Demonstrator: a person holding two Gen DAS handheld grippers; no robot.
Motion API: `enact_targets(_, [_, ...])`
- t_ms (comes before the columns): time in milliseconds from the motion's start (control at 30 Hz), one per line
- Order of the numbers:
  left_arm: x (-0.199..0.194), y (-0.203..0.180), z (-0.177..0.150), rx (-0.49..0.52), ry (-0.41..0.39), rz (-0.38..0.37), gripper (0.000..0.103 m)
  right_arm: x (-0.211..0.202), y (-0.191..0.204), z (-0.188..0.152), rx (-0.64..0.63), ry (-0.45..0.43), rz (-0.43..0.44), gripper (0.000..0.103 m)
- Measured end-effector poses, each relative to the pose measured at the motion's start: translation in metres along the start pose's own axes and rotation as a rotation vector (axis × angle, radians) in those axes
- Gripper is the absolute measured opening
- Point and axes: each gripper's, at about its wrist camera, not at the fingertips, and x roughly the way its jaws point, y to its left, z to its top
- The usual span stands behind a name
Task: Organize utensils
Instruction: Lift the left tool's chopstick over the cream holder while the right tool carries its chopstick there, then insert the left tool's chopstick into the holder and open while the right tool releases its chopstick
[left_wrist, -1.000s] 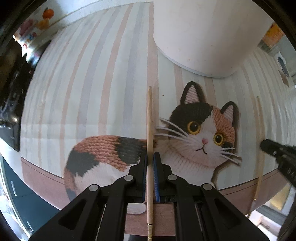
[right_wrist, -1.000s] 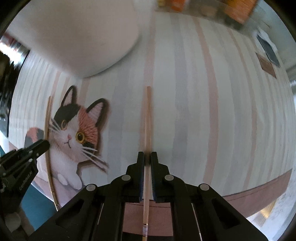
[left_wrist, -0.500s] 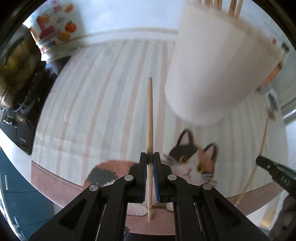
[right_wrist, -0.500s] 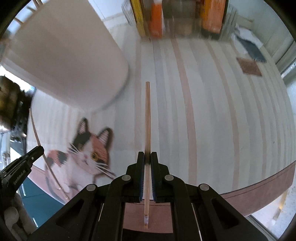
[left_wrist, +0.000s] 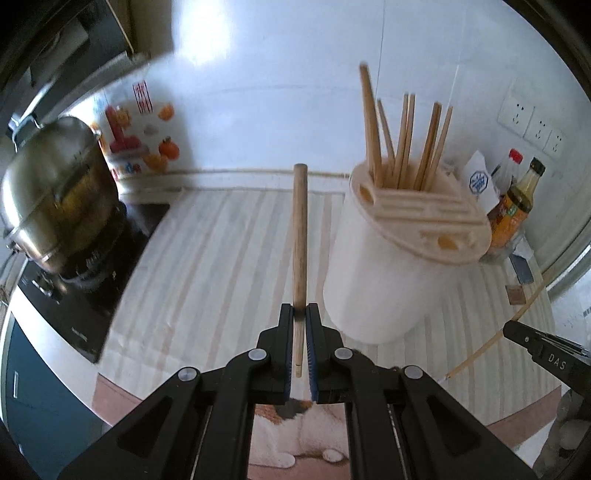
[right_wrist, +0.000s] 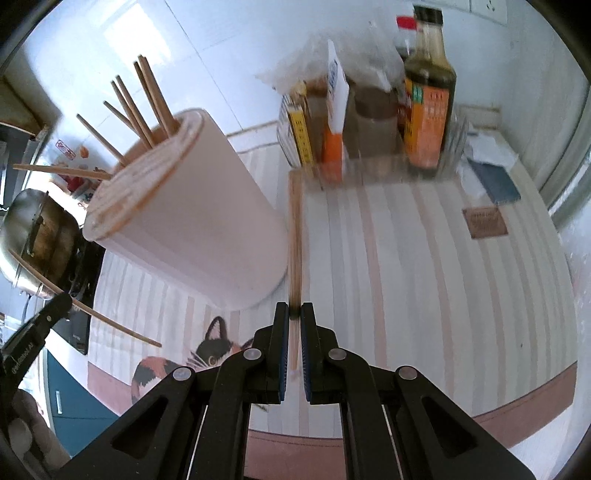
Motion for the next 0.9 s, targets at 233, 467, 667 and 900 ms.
enact_targets(233, [-0.026, 0.006, 0.01, 0.0, -0.053, 0.022, 0.004, -0.023, 0.005, 0.007, -0.015, -0.049, 0.02, 0.006])
enact_targets(467, [-0.073, 0.014, 0.022, -0.068, -0.058, -0.076, 0.004, -0.06, 0.0, 0.023, 0.015, -0.084, 0.116, 0.006])
enact_targets(667, [-0.129, 0.011, 0.036, -0.094, -0.129, -0.151, 0.004, -0.105, -0.002, 0.045, 0.023, -0.136, 0.201, 0.006])
enact_targets(900, [-0.171, -0.003, 0.063, -0.104, -0.201, -0.251, 0.004, -0.154, 0.008, 0.073, -0.01, -0.193, 0.266, 0.006])
